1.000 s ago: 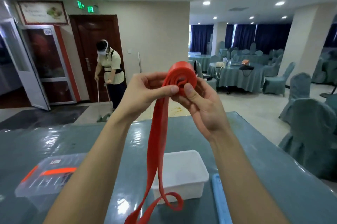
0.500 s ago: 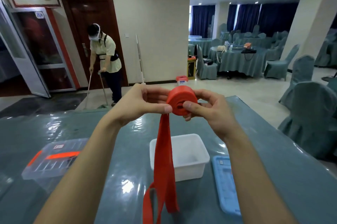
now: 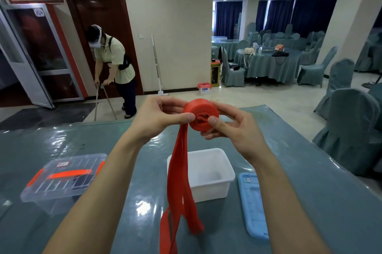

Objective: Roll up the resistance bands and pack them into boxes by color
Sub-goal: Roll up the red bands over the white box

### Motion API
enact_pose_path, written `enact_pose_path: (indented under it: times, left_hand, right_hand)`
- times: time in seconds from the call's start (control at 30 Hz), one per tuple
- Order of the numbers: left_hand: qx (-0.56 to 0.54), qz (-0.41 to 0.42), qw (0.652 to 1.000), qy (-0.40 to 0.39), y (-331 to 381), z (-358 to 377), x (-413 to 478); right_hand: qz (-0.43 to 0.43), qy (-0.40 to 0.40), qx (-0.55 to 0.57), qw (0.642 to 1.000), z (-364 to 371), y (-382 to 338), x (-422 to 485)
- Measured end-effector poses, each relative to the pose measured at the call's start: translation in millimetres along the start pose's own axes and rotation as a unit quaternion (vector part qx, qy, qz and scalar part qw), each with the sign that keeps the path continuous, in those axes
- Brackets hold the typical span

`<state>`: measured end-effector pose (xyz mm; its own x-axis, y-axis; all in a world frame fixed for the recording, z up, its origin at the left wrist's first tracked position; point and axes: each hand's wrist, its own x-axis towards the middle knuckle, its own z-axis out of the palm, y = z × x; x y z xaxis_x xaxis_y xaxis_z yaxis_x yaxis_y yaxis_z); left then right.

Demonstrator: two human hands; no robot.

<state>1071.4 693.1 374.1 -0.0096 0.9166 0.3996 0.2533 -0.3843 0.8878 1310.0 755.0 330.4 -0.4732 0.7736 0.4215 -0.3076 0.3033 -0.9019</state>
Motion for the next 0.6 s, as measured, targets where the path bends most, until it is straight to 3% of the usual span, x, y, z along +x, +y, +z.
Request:
enact_pose_path:
  times: [0.2, 0.37, 0.47, 0.6]
  left_hand:
    - [0.033, -0.026, 0.999, -0.011, 2, -5, 1]
    - [0.064, -0.042, 0.995, -0.058, 3, -5, 3]
    - [0.086, -0.036, 0.993, -0.073, 6, -5, 8]
    - [0.051, -0.032, 0.994, -0.086, 5, -6, 12]
  right_hand:
    - [0.023, 0.011, -0.102, 0.994, 4, 7, -2]
    - [0.063, -0.06, -0.049, 0.995, -12, -6, 7]
    - [0.065, -0.097, -0.073, 0.99, -13, -8, 13]
    - [0.033, -0.028, -0.029, 0.999, -10, -1, 13]
